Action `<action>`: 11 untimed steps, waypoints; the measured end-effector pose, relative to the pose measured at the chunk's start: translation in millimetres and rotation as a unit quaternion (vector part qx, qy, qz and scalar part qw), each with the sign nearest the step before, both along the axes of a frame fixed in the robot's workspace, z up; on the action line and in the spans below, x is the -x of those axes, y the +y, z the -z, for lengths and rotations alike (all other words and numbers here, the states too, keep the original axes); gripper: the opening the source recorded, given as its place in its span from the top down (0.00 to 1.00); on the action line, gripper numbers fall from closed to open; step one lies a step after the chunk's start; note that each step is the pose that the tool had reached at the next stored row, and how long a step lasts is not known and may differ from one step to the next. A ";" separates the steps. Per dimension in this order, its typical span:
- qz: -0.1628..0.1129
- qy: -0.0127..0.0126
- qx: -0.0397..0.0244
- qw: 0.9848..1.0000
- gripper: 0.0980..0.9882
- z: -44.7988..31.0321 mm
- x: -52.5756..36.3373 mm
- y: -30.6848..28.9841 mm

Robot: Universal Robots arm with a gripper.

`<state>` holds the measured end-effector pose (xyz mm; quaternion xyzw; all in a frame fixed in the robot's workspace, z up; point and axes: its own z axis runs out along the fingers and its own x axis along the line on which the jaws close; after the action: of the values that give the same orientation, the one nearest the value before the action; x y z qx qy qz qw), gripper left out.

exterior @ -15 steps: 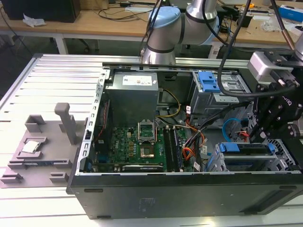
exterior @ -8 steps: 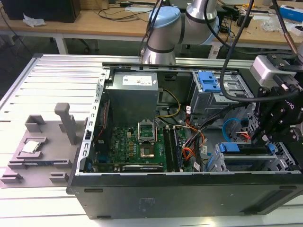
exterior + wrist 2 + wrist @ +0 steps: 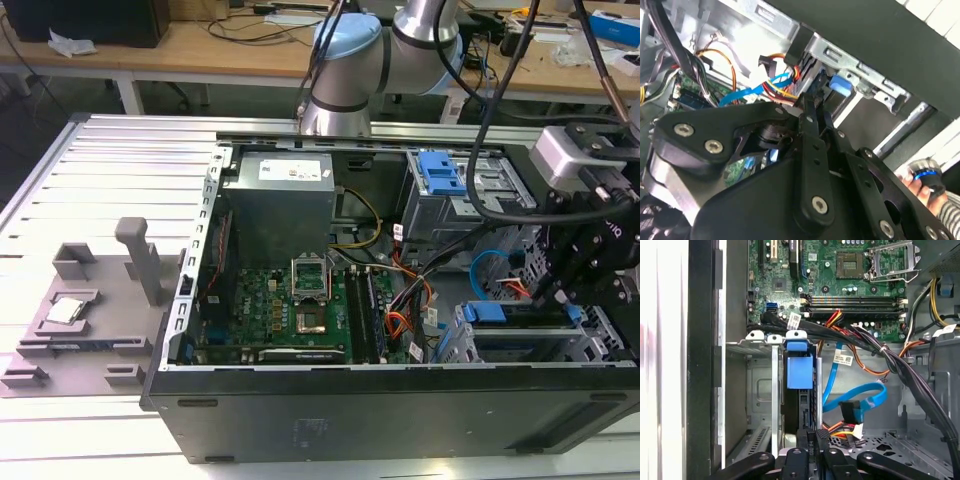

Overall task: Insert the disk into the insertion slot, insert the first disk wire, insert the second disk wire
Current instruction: 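Insert the first disk wire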

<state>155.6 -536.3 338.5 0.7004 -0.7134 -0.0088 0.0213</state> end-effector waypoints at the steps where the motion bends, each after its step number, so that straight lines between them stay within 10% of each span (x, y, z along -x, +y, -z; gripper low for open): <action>1: 0.000 0.000 0.000 1.000 0.91 -0.1 -0.4 0.0; 11: 0.000 0.000 0.000 1.000 0.91 4.8 0.2 -1.5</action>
<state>155.4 -537.8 333.7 0.7005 -0.7133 -0.0086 0.0215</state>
